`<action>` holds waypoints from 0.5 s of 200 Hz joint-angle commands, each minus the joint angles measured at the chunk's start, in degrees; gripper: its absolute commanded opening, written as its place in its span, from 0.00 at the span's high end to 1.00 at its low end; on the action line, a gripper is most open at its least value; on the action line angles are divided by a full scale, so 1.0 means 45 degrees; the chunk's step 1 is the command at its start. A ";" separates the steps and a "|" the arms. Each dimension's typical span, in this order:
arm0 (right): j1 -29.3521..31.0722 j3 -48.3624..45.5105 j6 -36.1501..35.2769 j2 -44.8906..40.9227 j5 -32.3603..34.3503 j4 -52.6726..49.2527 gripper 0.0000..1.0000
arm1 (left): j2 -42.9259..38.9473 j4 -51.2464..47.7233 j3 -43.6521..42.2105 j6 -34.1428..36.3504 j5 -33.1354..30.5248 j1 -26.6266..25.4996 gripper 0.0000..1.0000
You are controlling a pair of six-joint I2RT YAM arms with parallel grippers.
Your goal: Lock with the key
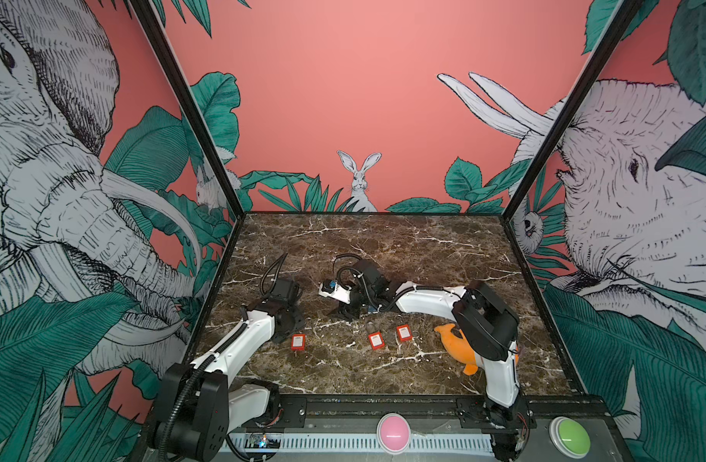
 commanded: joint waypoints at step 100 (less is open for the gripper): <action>-0.0059 -0.0836 0.0105 -0.0685 0.0324 0.0418 0.36 | -0.0607 0.1154 -0.1354 0.0464 0.3165 -0.0094 0.46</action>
